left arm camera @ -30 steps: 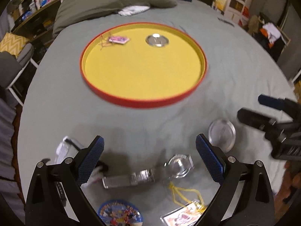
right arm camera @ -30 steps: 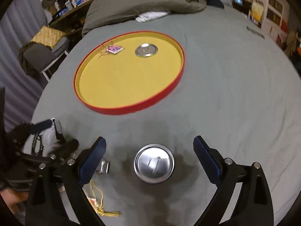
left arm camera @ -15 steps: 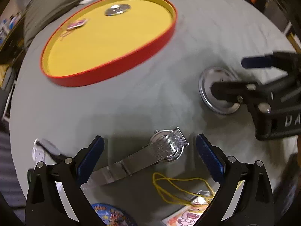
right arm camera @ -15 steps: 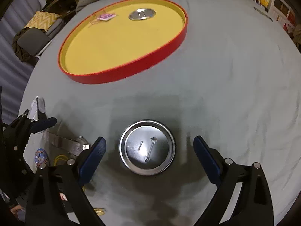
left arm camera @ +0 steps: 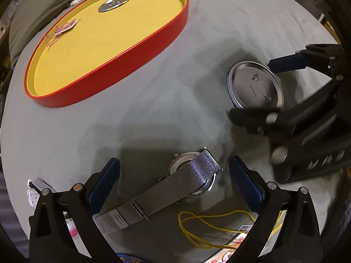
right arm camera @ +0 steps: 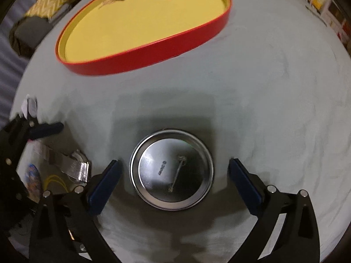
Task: Organize jewelry
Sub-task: 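Move the left tool to the silver mesh watch while the right tool approaches the second silver button, then close the left tool on the watch band while the right tool grasps the silver button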
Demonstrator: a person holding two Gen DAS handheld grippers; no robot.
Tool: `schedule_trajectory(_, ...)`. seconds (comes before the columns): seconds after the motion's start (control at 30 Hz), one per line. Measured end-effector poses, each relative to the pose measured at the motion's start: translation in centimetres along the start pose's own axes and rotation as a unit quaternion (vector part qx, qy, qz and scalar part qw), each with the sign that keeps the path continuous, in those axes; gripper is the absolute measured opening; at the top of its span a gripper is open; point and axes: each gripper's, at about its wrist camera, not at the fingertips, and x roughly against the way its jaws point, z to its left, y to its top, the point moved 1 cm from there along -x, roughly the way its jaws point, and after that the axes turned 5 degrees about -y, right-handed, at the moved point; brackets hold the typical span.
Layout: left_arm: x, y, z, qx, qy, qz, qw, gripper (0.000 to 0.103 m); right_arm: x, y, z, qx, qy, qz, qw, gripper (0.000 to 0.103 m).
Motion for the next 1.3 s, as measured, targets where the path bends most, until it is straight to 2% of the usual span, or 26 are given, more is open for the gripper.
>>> schedule_trajectory(0.13, 0.2, -0.5, -0.3, -0.006, 0.002, -0.003, 1.0000, 0.096, -0.2, -0.2, 1.3, 0.026, -0.024, -0.004, 0.999, 0.096)
schedule_trajectory(0.23, 0.3, -0.6, -1.1, -0.010, 0.004, -0.007, 0.9999, 0.094, -0.4, -0.2, 1.6, 0.030, -0.027, -0.008, 0.999, 0.096)
schedule_trajectory(0.4, 0.7, -0.9, -1.6, -0.023, 0.004, -0.014, 0.9996, 0.085, -0.5, -0.1, 1.8, 0.034, -0.026, -0.007, 0.999, 0.094)
schedule_trajectory(0.53, 1.4, -1.0, -2.1, -0.026, 0.003, -0.021, 0.9994, 0.065, -0.4, 0.4, 1.8, 0.027, -0.026, -0.008, 0.999, 0.089)
schedule_trajectory(0.67, 2.0, -1.2, -1.7, -0.019, 0.002, -0.027, 0.9995, 0.041, 0.0, 0.8, 1.6, 0.021, -0.026, -0.015, 0.999, 0.076)
schedule_trajectory(0.73, 2.3, -1.1, -1.4, -0.016, 0.001, -0.028, 0.9995, 0.040, 0.1, 0.9, 1.3, 0.015, -0.024, -0.019, 0.999, 0.070)
schedule_trajectory(1.3, 2.6, -0.7, -0.3, 0.017, -0.014, -0.048, 0.9986, 0.038, -0.1, 1.8, 0.4, -0.006, -0.006, -0.037, 0.999, 0.070)
